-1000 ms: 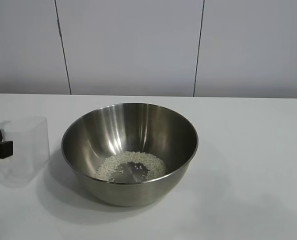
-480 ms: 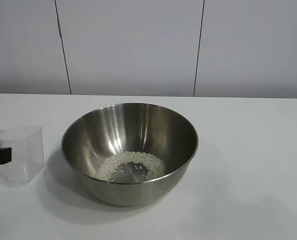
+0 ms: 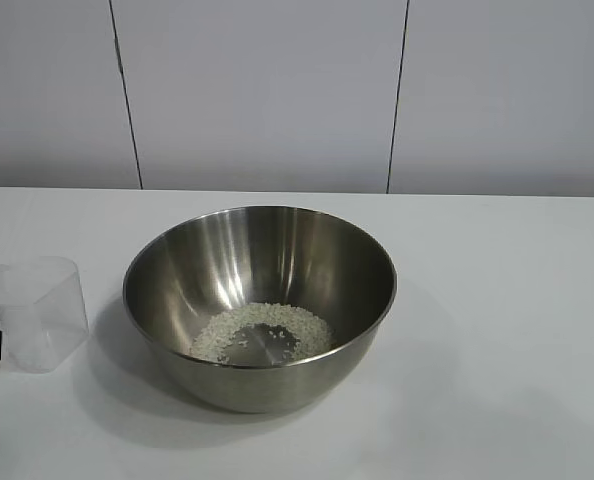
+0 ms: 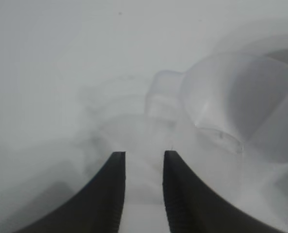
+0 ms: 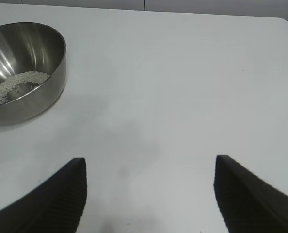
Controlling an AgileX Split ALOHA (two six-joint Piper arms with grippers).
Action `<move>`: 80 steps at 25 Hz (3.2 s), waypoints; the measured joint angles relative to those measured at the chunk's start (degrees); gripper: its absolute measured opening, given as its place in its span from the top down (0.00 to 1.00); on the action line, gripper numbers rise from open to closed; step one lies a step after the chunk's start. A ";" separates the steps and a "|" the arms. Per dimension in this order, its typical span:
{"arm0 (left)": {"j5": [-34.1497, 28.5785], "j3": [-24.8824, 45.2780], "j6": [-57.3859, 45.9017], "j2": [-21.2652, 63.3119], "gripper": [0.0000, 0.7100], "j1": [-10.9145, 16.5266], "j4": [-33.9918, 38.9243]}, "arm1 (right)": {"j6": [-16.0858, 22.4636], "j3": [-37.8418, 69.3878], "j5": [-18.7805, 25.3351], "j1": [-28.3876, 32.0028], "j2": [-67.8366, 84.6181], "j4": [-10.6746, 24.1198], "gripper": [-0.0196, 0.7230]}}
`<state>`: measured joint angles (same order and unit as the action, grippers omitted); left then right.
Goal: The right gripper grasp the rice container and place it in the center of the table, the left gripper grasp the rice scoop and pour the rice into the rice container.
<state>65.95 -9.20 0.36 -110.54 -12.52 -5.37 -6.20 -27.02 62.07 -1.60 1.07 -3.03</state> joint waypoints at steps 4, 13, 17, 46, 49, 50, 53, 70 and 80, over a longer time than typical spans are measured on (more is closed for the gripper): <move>0.00 1.31 0.00 0.00 0.43 0.00 -1.58 | 0.00 0.00 0.00 0.00 0.00 0.00 0.30; 0.07 0.76 -3.73 0.38 0.38 0.58 -12.85 | 0.00 0.00 -0.06 0.00 0.00 0.00 0.30; 0.00 -0.82 -4.29 4.67 0.38 6.67 -11.22 | 0.00 0.00 -0.06 0.00 0.00 0.00 0.30; -88.14 -45.64 -13.57 57.76 0.44 28.21 22.65 | 0.00 0.00 0.02 0.00 0.00 0.00 0.30; -92.31 -45.78 -4.57 68.43 0.44 26.37 12.89 | 0.00 0.00 0.02 0.00 0.00 0.00 0.30; -94.29 -45.85 -1.65 72.18 0.45 25.85 8.78 | 0.00 0.00 0.02 0.00 0.00 0.00 0.30; -100.42 -46.21 8.80 81.59 0.45 25.29 -3.20 | 0.00 0.00 0.02 0.00 0.00 0.00 0.30; -136.47 -41.25 10.60 110.90 0.45 25.30 -8.53 | 0.00 0.00 -0.05 0.00 0.00 0.00 0.30; -136.00 -25.90 4.66 111.55 0.46 23.63 -0.43 | 0.00 0.00 -0.05 0.00 0.00 0.00 0.30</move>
<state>-70.05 -35.09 5.02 1.01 11.10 -5.80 -6.20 -27.02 62.02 -1.60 1.07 -3.03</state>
